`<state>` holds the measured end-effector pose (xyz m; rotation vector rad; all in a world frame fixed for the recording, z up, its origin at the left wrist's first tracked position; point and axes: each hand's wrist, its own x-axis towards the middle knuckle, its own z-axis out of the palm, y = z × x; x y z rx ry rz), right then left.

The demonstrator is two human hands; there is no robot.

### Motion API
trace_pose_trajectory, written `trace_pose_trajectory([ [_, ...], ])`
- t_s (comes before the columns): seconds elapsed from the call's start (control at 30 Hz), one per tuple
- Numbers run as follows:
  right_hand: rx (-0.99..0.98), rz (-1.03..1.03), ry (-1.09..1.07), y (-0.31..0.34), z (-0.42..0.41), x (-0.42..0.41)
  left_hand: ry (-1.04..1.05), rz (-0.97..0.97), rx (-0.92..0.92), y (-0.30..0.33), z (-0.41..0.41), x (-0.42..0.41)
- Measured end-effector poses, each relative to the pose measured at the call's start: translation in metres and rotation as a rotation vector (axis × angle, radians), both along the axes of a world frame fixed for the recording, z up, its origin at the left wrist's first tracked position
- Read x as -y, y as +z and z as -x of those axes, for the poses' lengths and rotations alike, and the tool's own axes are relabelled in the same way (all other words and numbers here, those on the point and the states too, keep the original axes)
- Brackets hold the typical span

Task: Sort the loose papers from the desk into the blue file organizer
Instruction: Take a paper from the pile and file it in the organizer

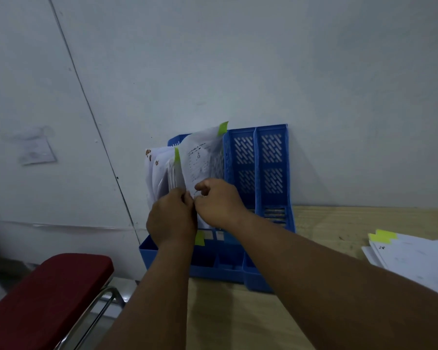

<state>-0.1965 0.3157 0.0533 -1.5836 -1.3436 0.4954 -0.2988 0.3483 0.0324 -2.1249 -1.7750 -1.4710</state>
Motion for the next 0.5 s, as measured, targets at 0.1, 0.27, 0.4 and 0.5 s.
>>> trace_pose_trajectory([
  [0.1,0.023,0.043,0.016,-0.001,0.002,0.001,0.035,0.044,-0.073,-0.004,0.004,-0.006],
  [0.27,0.047,0.061,0.022,-0.001,0.002,0.005,0.029,0.047,-0.123,-0.004,0.009,-0.007],
  [0.4,0.055,0.047,0.011,0.002,-0.001,0.011,0.015,-0.074,-0.043,0.004,0.001,0.005],
  [0.5,0.036,0.003,-0.005,0.009,-0.005,0.013,-0.007,-0.153,0.024,0.019,-0.004,0.005],
])
